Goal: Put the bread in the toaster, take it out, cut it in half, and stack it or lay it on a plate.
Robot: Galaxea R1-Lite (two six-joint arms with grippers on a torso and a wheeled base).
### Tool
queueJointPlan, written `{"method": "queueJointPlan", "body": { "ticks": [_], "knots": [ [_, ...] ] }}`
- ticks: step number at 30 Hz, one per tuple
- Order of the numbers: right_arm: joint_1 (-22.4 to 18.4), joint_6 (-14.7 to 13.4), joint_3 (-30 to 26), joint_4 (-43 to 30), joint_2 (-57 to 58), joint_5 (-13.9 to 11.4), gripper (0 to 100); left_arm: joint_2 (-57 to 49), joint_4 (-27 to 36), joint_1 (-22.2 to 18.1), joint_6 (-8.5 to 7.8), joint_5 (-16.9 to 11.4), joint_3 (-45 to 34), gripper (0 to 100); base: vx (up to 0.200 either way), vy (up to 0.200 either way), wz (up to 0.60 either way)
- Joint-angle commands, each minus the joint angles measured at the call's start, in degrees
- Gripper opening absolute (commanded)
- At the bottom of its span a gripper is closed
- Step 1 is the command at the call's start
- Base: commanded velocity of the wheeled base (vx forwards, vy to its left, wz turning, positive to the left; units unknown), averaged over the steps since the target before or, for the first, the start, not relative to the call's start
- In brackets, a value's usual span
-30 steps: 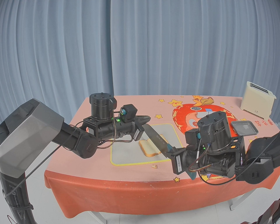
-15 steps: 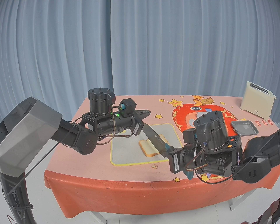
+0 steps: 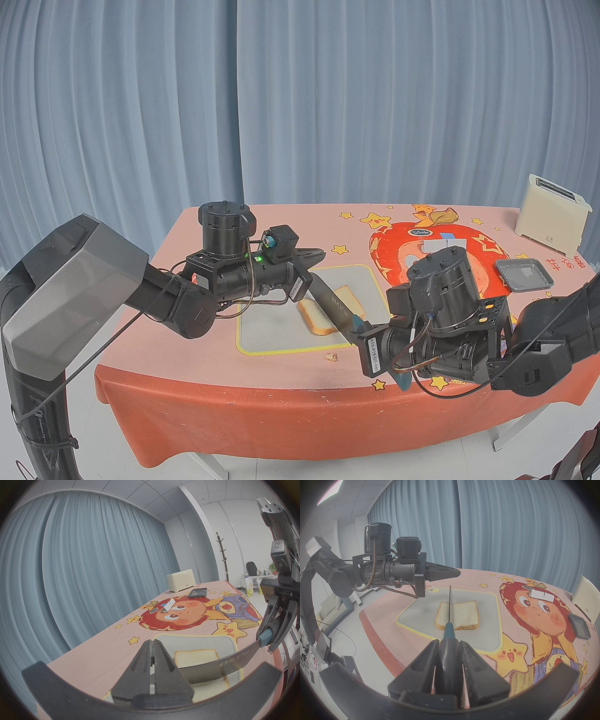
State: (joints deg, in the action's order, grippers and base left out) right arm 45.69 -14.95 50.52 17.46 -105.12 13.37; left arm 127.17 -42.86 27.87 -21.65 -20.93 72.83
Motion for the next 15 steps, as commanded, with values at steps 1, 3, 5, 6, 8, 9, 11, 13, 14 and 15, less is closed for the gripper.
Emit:
{"method": "queueJointPlan", "body": {
  "ticks": [1,3,5,6,8,9,11,13,14,15],
  "knots": [
    [0.1,-0.08,-0.24,-0.14,-0.26,-0.01,0,0.44,-0.03,0.26,-0.15,0.01,-0.93,0,0.0,0.0,0.0],
    [0.01,0.0,-0.16,-0.05,-0.26,-0.01,0,0.53,-0.03,0.26,-0.15,0.01,-1.2,0,0.0,0.0,0.0],
    [-0.08,0.0,-0.16,-0.23,-0.09,-0.01,0,0.53,-0.03,0.26,-0.15,0.01,-1.64,0,0.0,0.0,0.0],
    [-0.08,0.0,-0.16,-0.23,-0.09,-0.01,0,0.53,-0.03,0.26,-0.15,0.01,-1.64,0,0.0,0.0,0.0],
    [-0.08,0.0,-0.24,-0.14,0.0,0.07,0,0.53,-0.12,0.26,-0.15,0.01,-2.43,0,0.0,0.0,0.0],
    [-0.08,0.0,-0.24,-0.14,0.0,0.07,0,0.53,-0.12,0.26,-0.15,0.01,-2.6,0,0.0,0.0,0.0],
    [-0.08,0.09,-0.24,-0.05,-0.09,0.07,0,0.62,-0.2,0.26,-0.15,0.01,-3.13,0,0.0,0.0,0.0],
    [0.01,0.09,-0.33,0.03,-0.17,0.07,0,0.71,-0.2,0.26,-0.15,0.01,-3.22,0,0.0,0.0,0.0],
    [0.01,0.18,-0.42,0.21,-0.26,0.07,0,0.71,-0.2,0.26,-0.15,0.01,-3.22,0,0.0,0.0,0.0],
    [0.01,0.27,-0.42,0.21,-0.26,0.07,0,0.71,-0.2,0.17,-0.15,0.01,-3.31,0,0.0,0.0,0.0]
  ]
}}
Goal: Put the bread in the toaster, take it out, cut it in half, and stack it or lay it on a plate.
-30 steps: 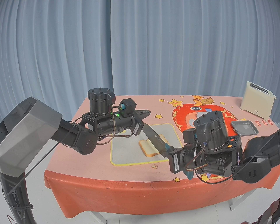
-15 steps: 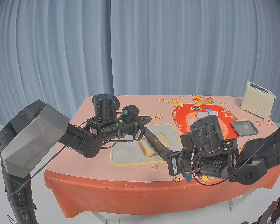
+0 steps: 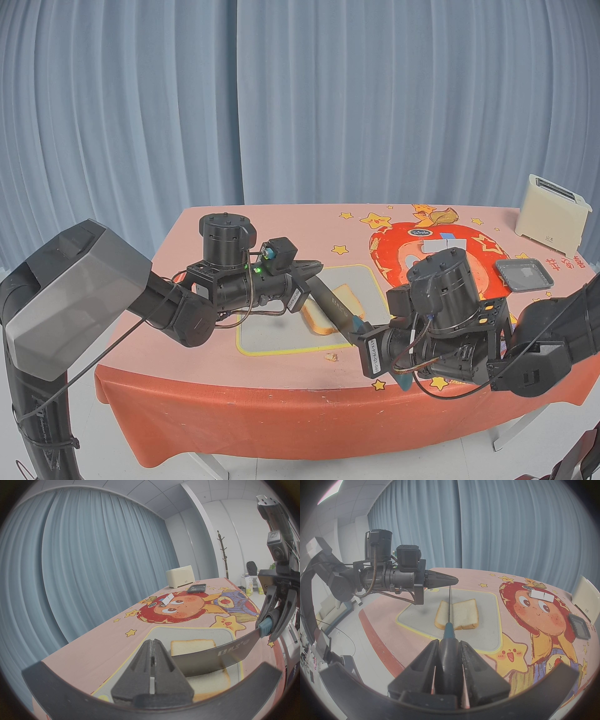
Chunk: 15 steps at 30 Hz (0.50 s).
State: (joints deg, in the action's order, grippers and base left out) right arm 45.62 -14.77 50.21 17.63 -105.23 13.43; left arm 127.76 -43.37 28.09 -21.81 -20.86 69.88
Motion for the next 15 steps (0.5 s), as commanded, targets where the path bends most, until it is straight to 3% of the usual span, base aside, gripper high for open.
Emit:
{"method": "queueJointPlan", "body": {
  "ticks": [1,15],
  "knots": [
    [0.09,0.1,-0.2,0.04,-0.15,0.01,0,0.12,0.31,0.04,0.01,-0.06,-0.44,0,0.0,0.0,0.0],
    [-0.18,-0.17,-0.29,0.04,-0.24,0.01,0,1.0,0.04,-0.23,0.01,-0.06,0.08,0,0.0,0.0,0.0]
  ]
}}
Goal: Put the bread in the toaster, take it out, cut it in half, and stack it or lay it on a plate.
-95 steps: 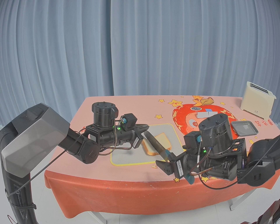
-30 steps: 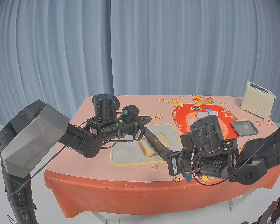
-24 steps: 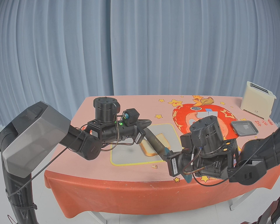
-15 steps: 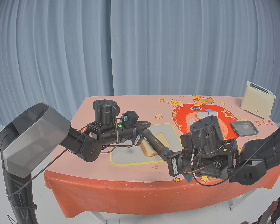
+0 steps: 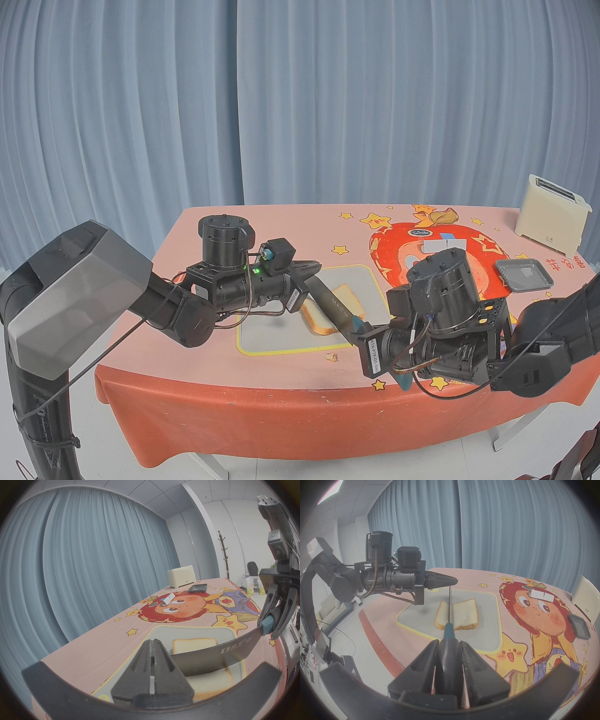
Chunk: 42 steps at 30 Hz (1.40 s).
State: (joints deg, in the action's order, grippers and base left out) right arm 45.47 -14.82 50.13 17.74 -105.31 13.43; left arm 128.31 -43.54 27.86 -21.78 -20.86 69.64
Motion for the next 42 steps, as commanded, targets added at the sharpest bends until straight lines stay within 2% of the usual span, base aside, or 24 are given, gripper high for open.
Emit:
{"method": "queueJointPlan", "body": {
  "ticks": [1,20,25,42],
  "knots": [
    [-0.03,-0.12,-0.47,0.02,-0.33,0.01,0,0.19,0.3,0.01,0.08,-0.15,0.84,0,0.0,0.0,0.0],
    [0.23,0.41,-0.56,0.02,0.37,0.54,0,-0.25,0.21,-0.08,0.08,-0.15,0.4,0,0.0,0.0,0.0],
    [0.58,0.41,-0.47,0.02,-0.07,0.54,0,-1.22,0.13,-0.26,0.16,-1.91,0.23,0,0.0,0.0,0.0],
    [0.5,0.5,-0.73,0.02,0.46,0.54,0,-0.43,0.04,-0.35,0.16,-2.08,-1.27,0,0.0,0.0,0.0]
  ]
}}
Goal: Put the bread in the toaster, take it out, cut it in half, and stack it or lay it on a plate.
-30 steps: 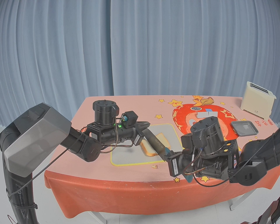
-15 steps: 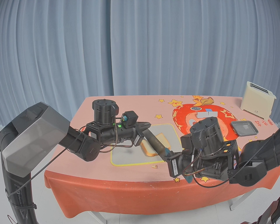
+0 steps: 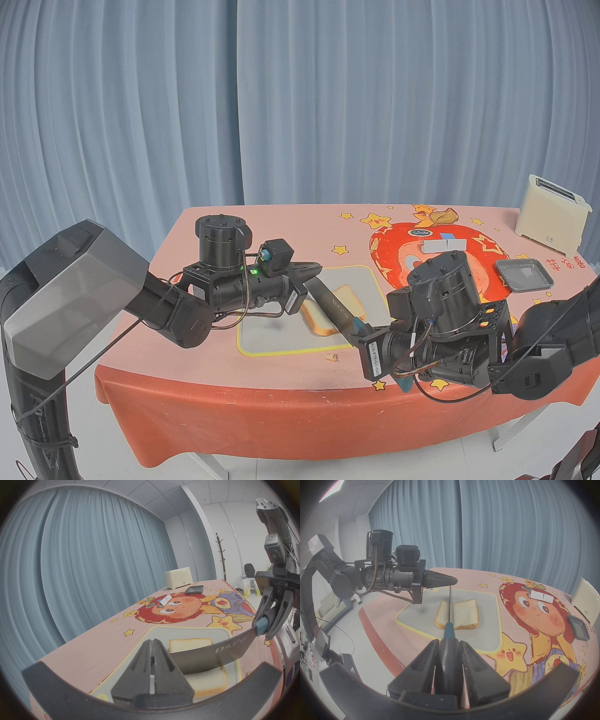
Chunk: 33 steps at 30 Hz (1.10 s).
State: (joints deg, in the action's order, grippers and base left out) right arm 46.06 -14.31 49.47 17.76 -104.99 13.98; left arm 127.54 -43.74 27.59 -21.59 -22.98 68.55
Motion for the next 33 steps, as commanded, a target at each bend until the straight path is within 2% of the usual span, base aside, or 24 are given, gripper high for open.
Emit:
{"method": "queueJointPlan", "body": {
  "ticks": [1,6,10,13,14,16,17,18,24,33],
  "knots": [
    [-0.09,-0.01,-0.07,-0.01,0.13,-0.01,0,0.34,0.23,-0.08,-0.03,0.04,-0.26,0,0.0,0.0,0.0],
    [-0.27,-0.01,-0.16,-0.01,0.04,-0.01,0,0.61,0.23,0.01,0.23,-0.05,-0.96,0,0.0,0.0,0.0],
    [-0.44,-0.01,-0.16,-0.01,-0.13,-0.01,0,0.61,0.32,0.1,1.37,-0.05,-0.78,0,0.0,0.0,0.0],
    [-0.35,-0.01,-0.16,-0.01,-0.22,-0.01,0,0.26,0.32,0.1,4.28,-0.05,0.36,0,0.0,0.0,0.0],
    [-0.35,-0.01,-0.16,-0.01,-0.13,-0.01,0,0.26,0.23,0.1,4.63,-0.05,0.45,0,0.0,0.0,0.0],
    [-0.35,-0.01,-0.16,-0.01,0.04,0.08,0,-0.1,0.23,0.36,7.79,-0.05,1.5,0,0.0,0.0,0.0],
    [-0.35,-0.01,-0.16,-0.01,0.04,0.08,0,-0.1,0.23,0.36,7.79,-0.05,1.5,0,0.0,0.0,0.0],
    [-0.27,-0.1,-0.16,-0.01,0.22,-0.01,0,-0.1,0.15,0.45,9.2,-0.05,2.2,0,0.0,0.0,0.0],
    [0.09,-0.01,-0.25,-0.18,0.04,0.17,0,-0.1,0.23,0.71,9.64,-0.14,5.02,0,0.0,0.0,0.0],
    [0.17,0.07,0.28,-0.01,0.13,0.26,0,0.61,0.06,1.59,8.76,-0.49,-1.49,0,0.0,0.0,0.0]
  ]
}}
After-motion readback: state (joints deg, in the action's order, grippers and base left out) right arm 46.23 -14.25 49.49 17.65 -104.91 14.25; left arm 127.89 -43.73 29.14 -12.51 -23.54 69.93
